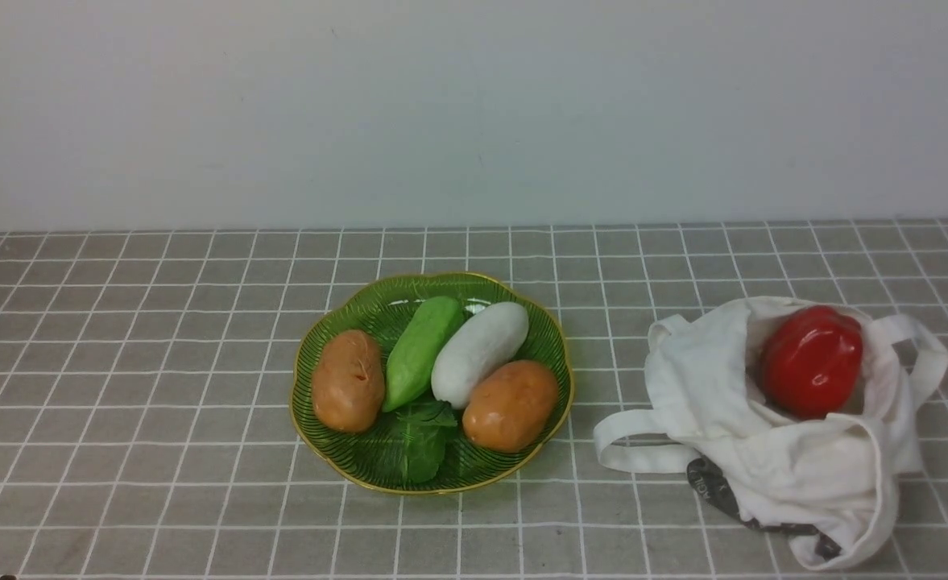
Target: Take vegetables from bag on grey coffee tablecloth place on plate.
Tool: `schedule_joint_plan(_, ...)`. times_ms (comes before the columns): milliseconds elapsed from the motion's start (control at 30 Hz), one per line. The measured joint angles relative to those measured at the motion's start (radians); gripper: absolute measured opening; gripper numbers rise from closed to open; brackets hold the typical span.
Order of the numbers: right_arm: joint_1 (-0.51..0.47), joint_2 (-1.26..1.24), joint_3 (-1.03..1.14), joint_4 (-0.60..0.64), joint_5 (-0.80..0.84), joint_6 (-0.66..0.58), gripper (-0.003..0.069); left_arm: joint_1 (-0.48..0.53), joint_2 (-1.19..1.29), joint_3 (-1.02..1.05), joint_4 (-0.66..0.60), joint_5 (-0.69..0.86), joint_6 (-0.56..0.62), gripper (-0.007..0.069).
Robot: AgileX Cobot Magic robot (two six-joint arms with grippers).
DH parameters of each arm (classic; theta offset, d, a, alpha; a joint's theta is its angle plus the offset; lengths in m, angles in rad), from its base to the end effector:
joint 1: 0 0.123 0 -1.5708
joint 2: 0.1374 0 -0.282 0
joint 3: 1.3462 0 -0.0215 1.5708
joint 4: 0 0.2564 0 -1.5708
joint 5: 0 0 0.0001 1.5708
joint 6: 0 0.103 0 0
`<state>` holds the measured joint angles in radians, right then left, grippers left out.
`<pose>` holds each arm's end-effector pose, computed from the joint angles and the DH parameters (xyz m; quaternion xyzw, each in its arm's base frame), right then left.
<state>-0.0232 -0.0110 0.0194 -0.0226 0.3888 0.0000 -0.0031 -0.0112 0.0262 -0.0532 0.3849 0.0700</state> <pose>0.0722 -0.0026 0.1687 0.0034 0.8078 -0.0165 0.5893 0.0724 -0.0023 0.1667 0.0155 0.8083 -0.0029 0.5886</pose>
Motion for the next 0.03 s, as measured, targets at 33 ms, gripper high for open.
schedule_joint_plan(33,0.0,0.0,0.0,0.0,0.0,0.0,-0.0015,0.0,0.0,0.0,0.0,0.0,0.0,-0.0005)
